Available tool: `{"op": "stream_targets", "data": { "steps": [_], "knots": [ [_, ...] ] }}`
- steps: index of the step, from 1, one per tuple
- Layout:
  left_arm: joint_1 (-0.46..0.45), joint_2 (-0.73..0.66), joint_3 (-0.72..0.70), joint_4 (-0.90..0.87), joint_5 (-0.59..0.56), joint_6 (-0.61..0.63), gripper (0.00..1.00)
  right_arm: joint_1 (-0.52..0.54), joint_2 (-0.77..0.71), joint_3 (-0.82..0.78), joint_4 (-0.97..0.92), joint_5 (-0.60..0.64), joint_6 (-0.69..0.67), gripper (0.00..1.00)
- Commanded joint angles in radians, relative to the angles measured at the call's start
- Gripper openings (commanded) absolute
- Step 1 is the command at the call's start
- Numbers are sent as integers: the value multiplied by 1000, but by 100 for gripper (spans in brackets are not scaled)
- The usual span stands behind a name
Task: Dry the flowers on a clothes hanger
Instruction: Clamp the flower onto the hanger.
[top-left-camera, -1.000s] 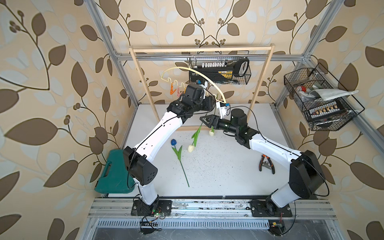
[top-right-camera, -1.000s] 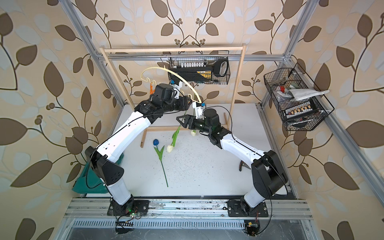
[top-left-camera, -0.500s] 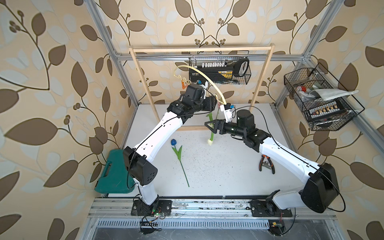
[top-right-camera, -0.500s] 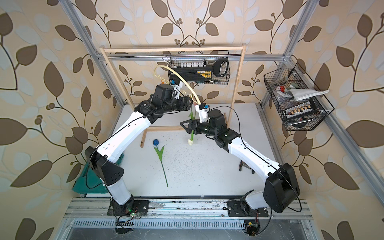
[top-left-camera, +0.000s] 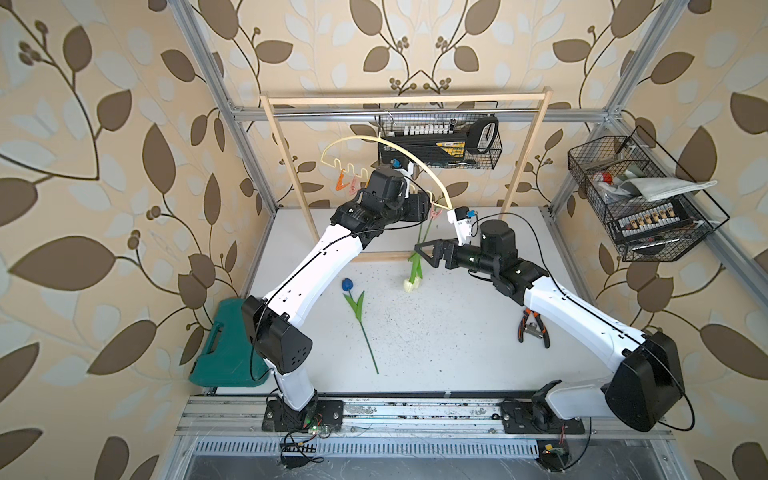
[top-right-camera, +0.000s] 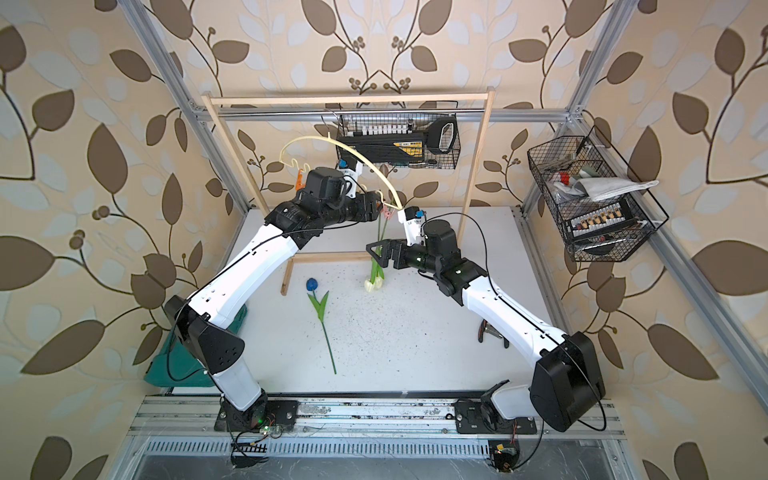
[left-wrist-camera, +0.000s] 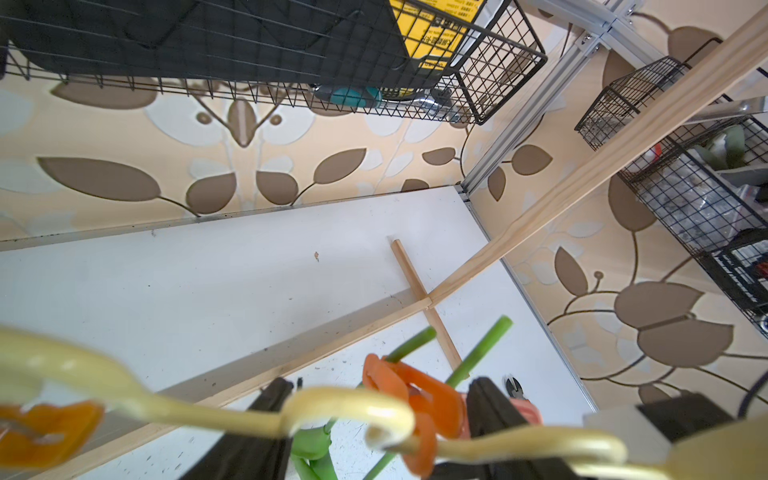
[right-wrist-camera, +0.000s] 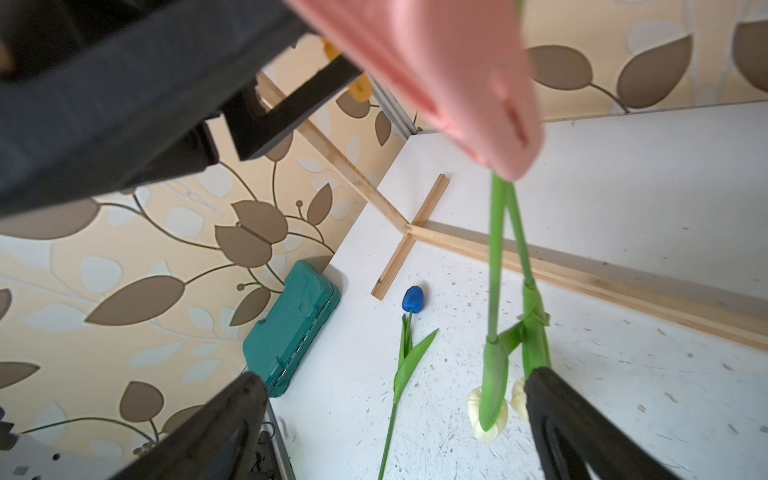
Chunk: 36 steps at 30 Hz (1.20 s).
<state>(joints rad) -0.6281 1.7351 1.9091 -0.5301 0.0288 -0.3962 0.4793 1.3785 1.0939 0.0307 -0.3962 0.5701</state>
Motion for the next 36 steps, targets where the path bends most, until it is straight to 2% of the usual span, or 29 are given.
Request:
{"op": "stream_targets", "data": {
  "steps": [1, 6, 8, 13, 15, 17, 20, 31, 34, 36],
  "knots": [
    [1, -57, -2, 16, 2, -3, 70, -37, -31, -18, 39, 19, 57, 99],
    [1, -59, 11, -17, -2, 0, 81, -59, -44, -20, -8, 17, 56, 99],
    [2, -62, 19, -47, -8, 4, 90, -60, -61, -10, -55, 28, 34, 99],
    [2, -109, -31, -70, -6, -4, 98, -66, -127, 15, -240, 142, 2, 99],
    [2, -133, -55, -80, -16, -2, 99, -83, -157, -2, -287, 188, 46, 99],
    [4, -155, -73, -93, -20, -3, 99, -108, -174, -12, -324, 160, 61, 99],
    [5, -177, -79, -120, -20, -2, 99, -113, -196, -1, -401, 148, 31, 99],
    [18, -172, -24, -205, -7, -8, 99, -109, -258, 0, -497, 89, -39, 99],
    [44, -203, -39, -204, 7, -35, 99, -46, -272, 17, -557, 125, -61, 97],
    [80, -236, -61, -206, 34, -60, 99, 50, -292, -5, -593, 222, -62, 92]
  ]
}}
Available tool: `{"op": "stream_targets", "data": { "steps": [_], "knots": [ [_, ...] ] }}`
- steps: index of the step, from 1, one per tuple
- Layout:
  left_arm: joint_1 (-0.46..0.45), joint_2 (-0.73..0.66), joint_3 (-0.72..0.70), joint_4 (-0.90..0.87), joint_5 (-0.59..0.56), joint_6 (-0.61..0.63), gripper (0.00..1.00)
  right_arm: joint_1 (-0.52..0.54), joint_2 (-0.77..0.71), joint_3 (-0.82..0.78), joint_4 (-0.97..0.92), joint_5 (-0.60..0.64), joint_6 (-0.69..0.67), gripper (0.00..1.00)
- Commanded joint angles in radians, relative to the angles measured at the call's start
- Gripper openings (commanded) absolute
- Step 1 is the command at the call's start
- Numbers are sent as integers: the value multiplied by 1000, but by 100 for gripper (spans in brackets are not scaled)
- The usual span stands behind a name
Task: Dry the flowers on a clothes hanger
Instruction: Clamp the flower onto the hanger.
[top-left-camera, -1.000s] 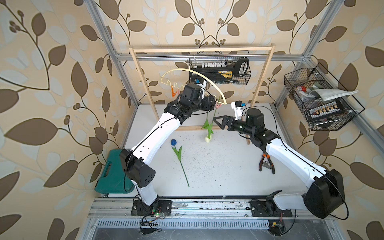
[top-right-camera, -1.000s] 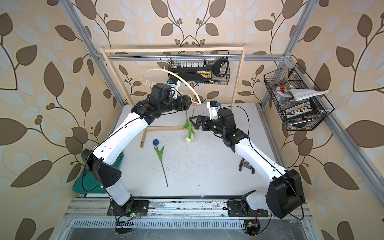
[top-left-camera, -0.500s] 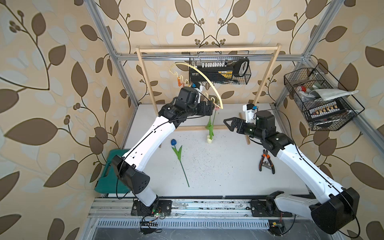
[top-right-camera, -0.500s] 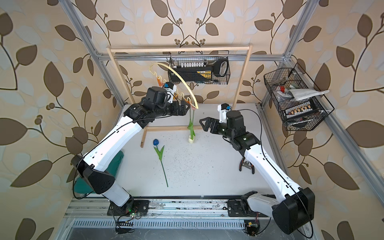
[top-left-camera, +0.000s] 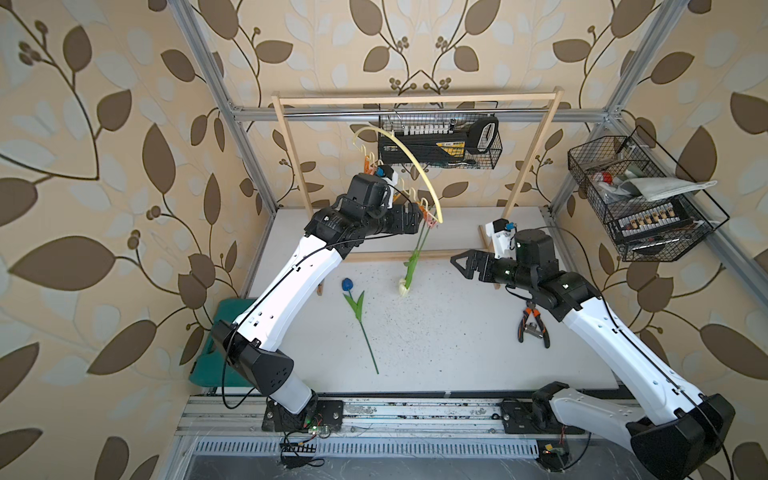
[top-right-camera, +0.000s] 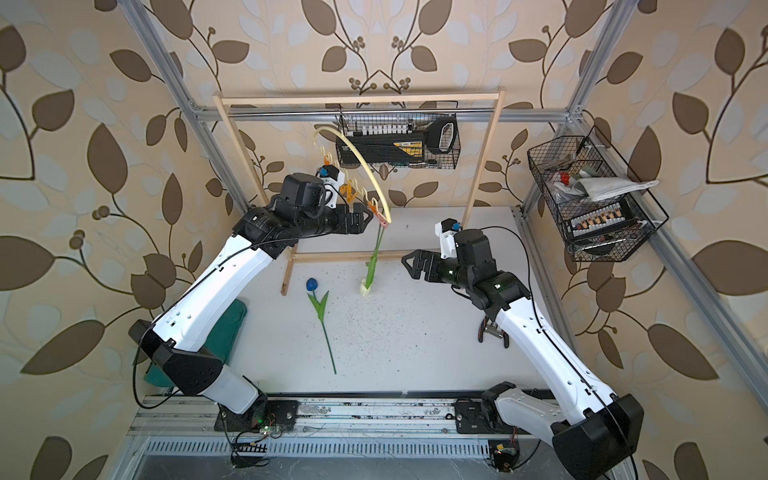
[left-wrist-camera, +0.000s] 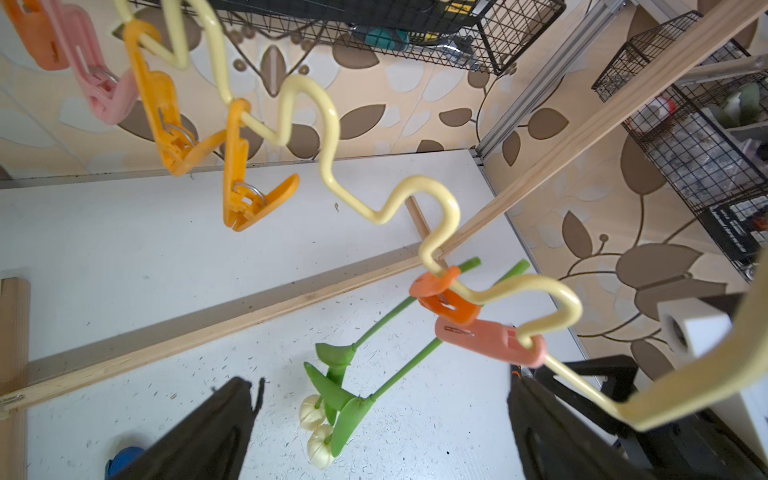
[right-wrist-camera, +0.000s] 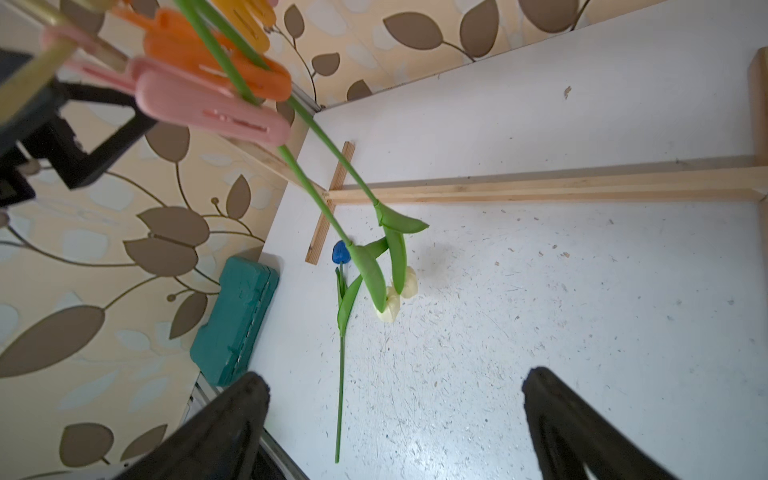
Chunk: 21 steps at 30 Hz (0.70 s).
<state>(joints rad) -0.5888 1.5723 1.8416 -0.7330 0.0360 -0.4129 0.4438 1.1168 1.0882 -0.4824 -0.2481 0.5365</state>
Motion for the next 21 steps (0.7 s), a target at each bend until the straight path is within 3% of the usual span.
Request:
{"op": "stream_targets", "data": {
  "steps": [1, 6, 11, 16, 21],
  "knots": [
    [57, -90, -7, -7, 31, -56, 99, 131, -44, -21, -87, 118, -23, 88],
    [129, -221, -138, 15, 31, -81, 99, 384, -126, -159, -107, 418, 34, 73],
    [195, -240, -193, 31, 76, -116, 99, 510, -99, -179, -98, 490, 60, 68],
    [261, -262, -272, -20, 17, -183, 99, 680, 72, -133, -10, 544, 108, 57],
    [467, -326, -481, 25, 170, -302, 98, 738, 313, -39, 33, 631, 117, 41]
  ]
}}
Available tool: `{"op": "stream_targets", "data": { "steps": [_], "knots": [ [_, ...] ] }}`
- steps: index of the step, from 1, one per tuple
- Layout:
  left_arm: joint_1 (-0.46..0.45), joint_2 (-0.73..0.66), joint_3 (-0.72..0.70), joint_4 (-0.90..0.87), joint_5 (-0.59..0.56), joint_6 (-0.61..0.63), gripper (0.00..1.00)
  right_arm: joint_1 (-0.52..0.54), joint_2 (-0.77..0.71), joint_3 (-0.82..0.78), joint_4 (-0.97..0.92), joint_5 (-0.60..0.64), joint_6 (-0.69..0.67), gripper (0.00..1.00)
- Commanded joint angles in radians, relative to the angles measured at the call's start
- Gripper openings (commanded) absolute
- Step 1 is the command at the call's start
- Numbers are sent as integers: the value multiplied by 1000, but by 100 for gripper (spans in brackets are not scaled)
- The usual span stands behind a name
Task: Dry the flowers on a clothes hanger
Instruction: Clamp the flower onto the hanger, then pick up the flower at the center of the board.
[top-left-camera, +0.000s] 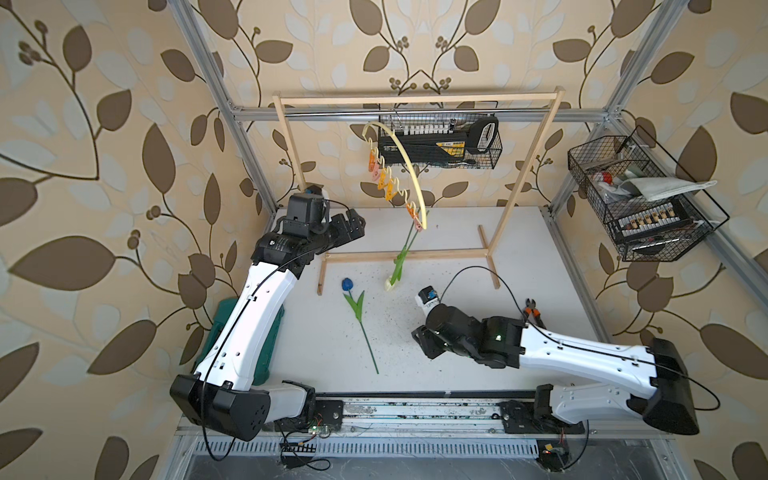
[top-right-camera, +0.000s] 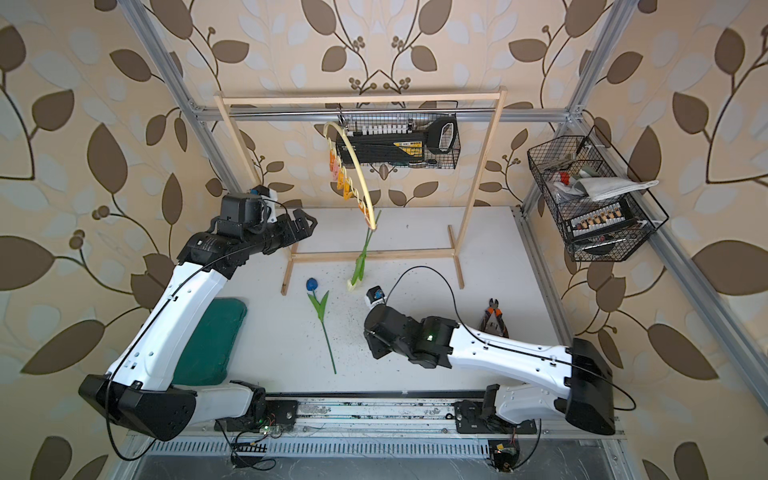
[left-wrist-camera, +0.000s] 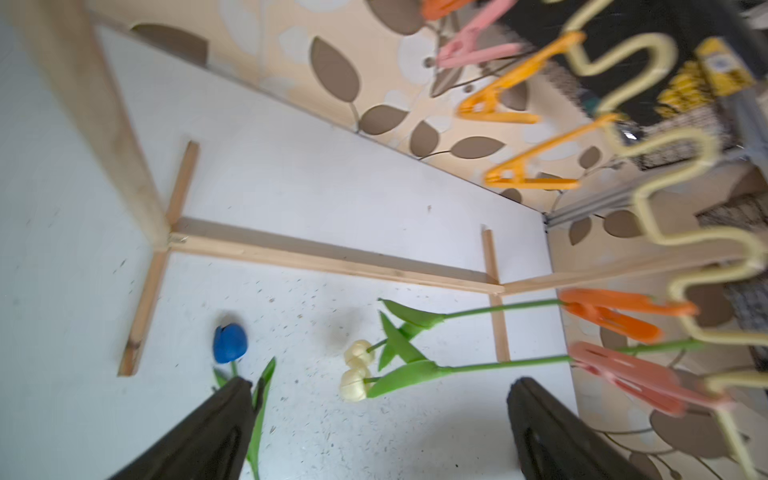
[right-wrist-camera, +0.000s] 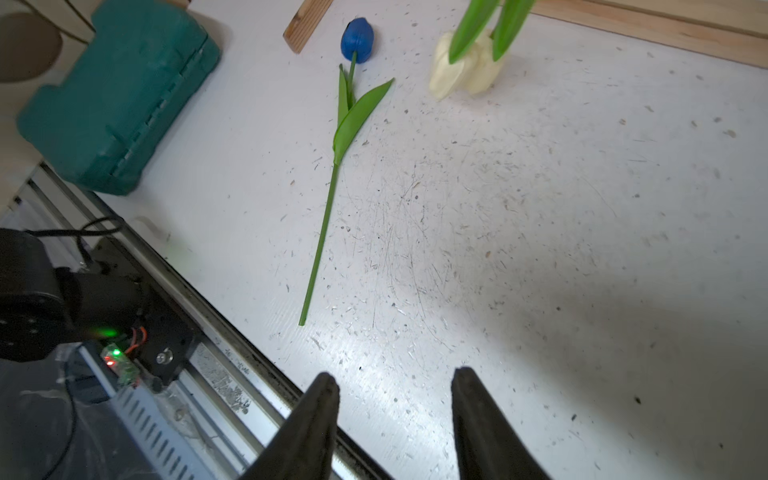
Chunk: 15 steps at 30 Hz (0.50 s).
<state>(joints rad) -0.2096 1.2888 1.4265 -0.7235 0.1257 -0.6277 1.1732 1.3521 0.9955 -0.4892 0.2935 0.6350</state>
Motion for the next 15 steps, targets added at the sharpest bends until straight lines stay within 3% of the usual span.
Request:
{"op": "stream_targets", "data": {
  "steps": [1, 3, 8, 15],
  "knots": [
    [124, -49, -97, 15, 108, -107, 98, 9, 125, 78, 46, 92, 11, 39],
    [185, -61, -146, 15, 142, -121, 97, 12, 211, 129, 47, 88, 5, 35],
    [255, -108, -224, -5, 102, -124, 92, 35, 389, 262, 47, 85, -55, 37],
    [284, -206, -338, -24, 14, -119, 89, 34, 606, 462, -19, 50, -142, 38]
  ]
}}
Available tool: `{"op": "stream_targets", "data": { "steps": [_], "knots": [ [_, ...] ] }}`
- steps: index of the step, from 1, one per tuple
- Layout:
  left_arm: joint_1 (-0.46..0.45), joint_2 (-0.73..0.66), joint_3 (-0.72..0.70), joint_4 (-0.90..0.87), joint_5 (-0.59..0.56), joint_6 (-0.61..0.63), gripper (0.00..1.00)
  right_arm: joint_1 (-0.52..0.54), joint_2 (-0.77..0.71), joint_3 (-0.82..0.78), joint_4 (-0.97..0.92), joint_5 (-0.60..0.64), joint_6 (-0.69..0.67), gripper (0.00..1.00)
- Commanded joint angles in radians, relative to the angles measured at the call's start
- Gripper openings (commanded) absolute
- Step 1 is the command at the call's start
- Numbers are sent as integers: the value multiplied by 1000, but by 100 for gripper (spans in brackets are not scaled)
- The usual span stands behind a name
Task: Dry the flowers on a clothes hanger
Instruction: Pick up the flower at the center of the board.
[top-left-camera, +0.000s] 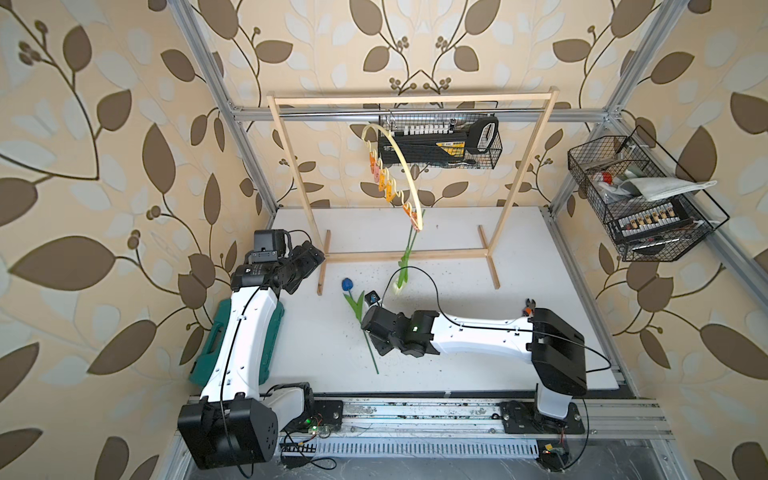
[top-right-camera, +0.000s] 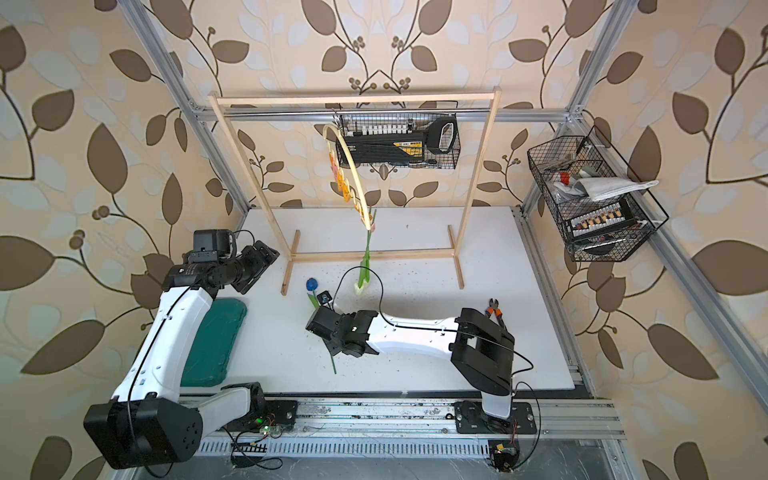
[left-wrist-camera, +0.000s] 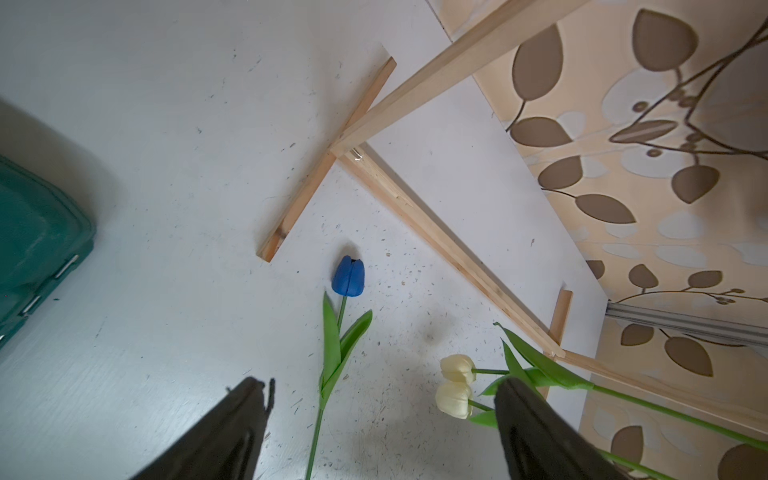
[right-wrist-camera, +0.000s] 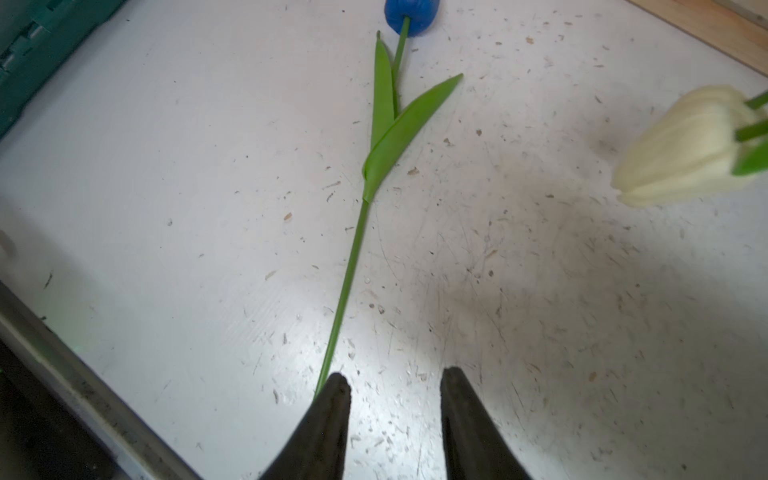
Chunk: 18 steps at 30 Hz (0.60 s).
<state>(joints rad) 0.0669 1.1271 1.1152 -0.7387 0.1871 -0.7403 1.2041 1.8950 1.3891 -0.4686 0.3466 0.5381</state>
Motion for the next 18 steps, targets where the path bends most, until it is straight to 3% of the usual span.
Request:
{"op": "stream_targets", "data": {
  "steps": [1, 7, 13, 18],
  "knots": [
    [11, -61, -37, -15, -60, -11, 88, 2, 88, 85, -41, -4, -46, 38],
    [16, -152, -72, -39, -96, -23, 88, -24, 247, 202, -47, -87, -43, 38],
    [16, -139, -58, -56, -75, 1, 88, -34, 323, 277, -52, -121, -41, 36],
    [16, -130, -56, -47, -56, 1, 87, -47, 362, 312, -79, -126, -35, 25]
  ]
}}
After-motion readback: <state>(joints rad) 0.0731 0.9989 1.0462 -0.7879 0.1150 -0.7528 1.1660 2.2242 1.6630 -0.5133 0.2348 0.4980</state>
